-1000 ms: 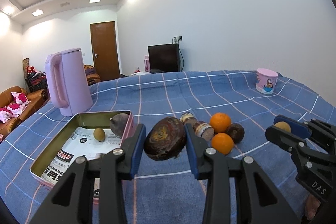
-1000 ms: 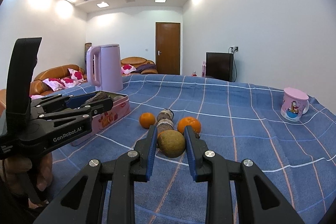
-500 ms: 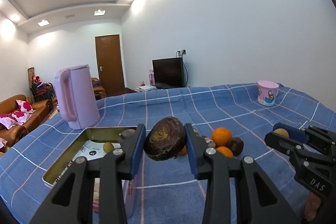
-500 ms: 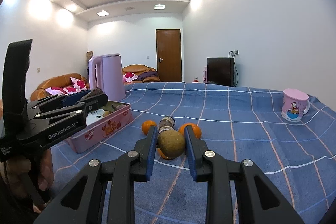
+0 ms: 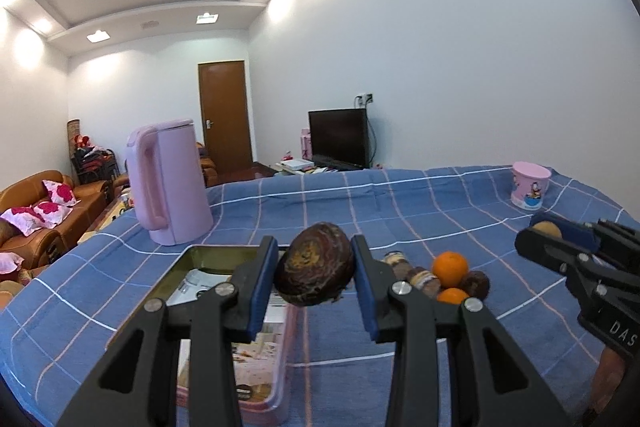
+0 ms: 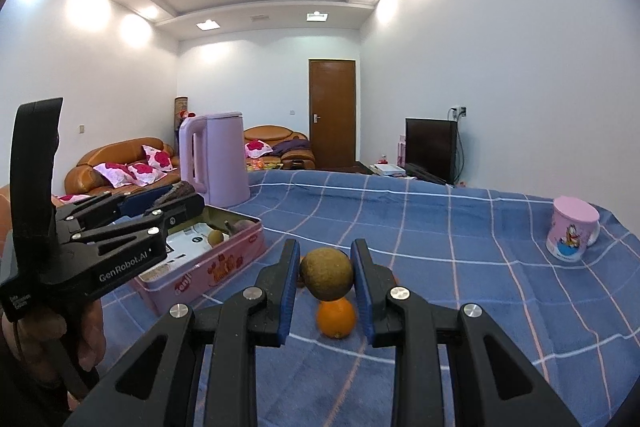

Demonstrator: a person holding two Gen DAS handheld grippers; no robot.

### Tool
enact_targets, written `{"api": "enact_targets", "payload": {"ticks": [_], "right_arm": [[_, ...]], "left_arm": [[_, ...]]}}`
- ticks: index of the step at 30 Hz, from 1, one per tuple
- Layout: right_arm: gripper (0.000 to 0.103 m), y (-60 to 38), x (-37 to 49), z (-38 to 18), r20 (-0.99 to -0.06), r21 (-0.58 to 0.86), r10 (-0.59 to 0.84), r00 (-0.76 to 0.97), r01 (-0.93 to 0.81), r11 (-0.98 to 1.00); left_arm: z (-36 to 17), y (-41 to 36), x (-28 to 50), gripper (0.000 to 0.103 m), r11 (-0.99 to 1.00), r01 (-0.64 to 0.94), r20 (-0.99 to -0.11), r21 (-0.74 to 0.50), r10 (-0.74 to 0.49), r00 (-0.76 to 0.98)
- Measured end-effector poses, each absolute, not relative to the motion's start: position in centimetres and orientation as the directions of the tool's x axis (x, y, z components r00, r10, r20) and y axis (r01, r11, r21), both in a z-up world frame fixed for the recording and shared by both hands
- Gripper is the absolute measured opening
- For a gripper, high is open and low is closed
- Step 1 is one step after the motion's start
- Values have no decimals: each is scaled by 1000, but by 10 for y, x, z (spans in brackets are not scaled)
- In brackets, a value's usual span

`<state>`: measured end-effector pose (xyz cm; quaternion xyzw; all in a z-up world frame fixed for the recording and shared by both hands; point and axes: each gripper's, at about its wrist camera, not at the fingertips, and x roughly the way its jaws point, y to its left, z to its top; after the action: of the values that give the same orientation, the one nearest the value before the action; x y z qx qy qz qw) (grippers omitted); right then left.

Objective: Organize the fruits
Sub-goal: 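Carry the dark brown fruit with the left tool while the right tool carries its fruit toward the tin, then lower the dark brown fruit over the tin with the left tool while the right tool lowers its fruit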

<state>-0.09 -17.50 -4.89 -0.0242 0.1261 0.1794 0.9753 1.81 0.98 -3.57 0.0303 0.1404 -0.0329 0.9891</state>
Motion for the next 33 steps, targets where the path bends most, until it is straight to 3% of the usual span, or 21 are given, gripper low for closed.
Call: {"api": "enact_targets", "payload": {"ticks": [19, 33], "right_arm": [[28, -96, 48, -32, -278, -62, 464, 841, -497, 865], [28, -45, 84, -38, -351, -43, 512, 784, -560, 827]], "left_arm": [[-36, 79, 53, 39, 996, -79, -340, 50, 92, 936], [-46, 111, 80, 39, 994, -103, -429, 24, 104, 897]]}}
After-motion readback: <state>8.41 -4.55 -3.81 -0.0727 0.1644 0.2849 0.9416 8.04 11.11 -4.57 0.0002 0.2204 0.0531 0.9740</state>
